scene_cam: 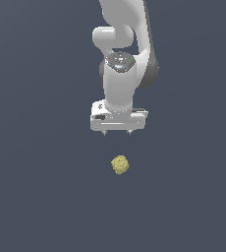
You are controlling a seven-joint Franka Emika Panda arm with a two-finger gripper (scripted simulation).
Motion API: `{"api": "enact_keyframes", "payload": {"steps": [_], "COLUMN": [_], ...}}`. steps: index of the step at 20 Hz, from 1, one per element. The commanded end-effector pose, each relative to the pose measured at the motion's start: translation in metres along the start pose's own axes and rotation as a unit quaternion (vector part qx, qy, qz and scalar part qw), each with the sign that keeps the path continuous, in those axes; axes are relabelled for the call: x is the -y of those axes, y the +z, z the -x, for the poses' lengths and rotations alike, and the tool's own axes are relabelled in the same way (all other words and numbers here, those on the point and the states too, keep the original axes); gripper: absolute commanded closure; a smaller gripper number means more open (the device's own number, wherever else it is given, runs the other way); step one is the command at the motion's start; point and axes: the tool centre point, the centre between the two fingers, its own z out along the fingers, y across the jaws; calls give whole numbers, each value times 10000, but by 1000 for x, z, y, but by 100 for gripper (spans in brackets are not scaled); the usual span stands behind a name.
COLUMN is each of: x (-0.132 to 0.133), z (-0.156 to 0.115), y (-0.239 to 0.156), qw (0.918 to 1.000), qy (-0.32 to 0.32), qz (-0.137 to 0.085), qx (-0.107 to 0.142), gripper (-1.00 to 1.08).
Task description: Pick up the object and move it to a goal position.
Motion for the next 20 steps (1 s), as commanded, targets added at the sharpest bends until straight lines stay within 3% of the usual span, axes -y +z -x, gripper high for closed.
{"api": "enact_keyframes", "payload": {"steps": [1,9,20], "x": [0,-8,-6], "z": [0,8,-2], "y": [0,9,17], "qw": [10000,9998,9996], "qy": [0,39,-222], "qz": [0,140,136], "qx": [0,127,127], "gripper": [-92,-92,-92]}}
